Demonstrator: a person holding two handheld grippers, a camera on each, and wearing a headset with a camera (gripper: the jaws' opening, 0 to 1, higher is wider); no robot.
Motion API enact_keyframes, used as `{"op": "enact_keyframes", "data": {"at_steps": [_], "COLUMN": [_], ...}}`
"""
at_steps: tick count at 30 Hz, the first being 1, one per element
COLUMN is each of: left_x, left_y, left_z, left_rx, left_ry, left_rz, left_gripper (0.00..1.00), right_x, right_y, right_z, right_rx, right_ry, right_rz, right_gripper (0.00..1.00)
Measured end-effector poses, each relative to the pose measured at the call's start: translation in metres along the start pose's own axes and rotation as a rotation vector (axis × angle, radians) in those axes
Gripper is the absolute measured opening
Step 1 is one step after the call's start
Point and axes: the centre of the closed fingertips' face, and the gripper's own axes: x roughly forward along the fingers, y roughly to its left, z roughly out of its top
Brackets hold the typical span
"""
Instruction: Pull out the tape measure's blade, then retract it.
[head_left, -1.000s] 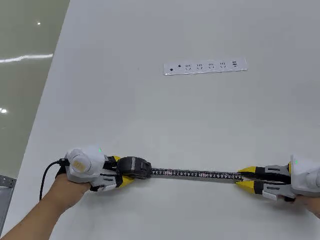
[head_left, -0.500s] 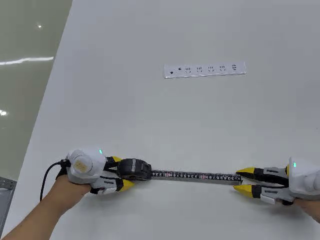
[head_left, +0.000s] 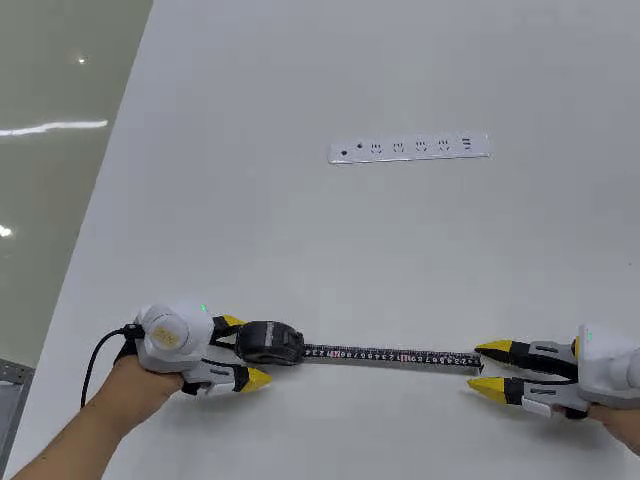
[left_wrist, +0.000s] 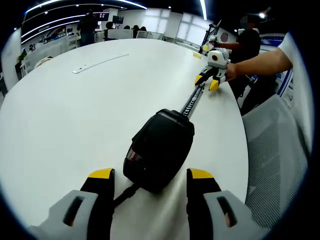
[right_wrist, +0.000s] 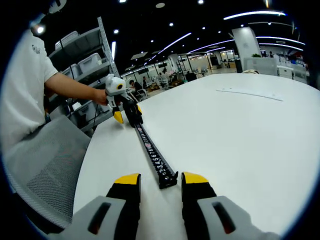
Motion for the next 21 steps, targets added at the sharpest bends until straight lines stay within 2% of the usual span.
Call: {"op": "enact_keyframes", "data": {"at_steps": [11,15,21], "left_x": [-0.004,-0.006,-0.013], "left_y": [0.003,0.001,0.000], "left_z": [0.004,0.006,0.012], "left_rx": [-0.013,-0.016,-0.027], "left_ry": [-0.017,-0.023,-0.049], "left_rz": [0.032,0.045,0.066], "left_gripper": [0.62,0.65,0.67], "right_x": [-0.002,-0.004,-0.008], "right_y": [0.006,-0.004,-0.005], "right_z": [0.005,0.003,0.001], "right_rx": [-0.001,0.004,0.010], "right_ry": [0.008,0.009,0.001], "right_rz": [-0.051,-0.082,-0.112], "right_gripper": [0.39,0.43,0.46]}}
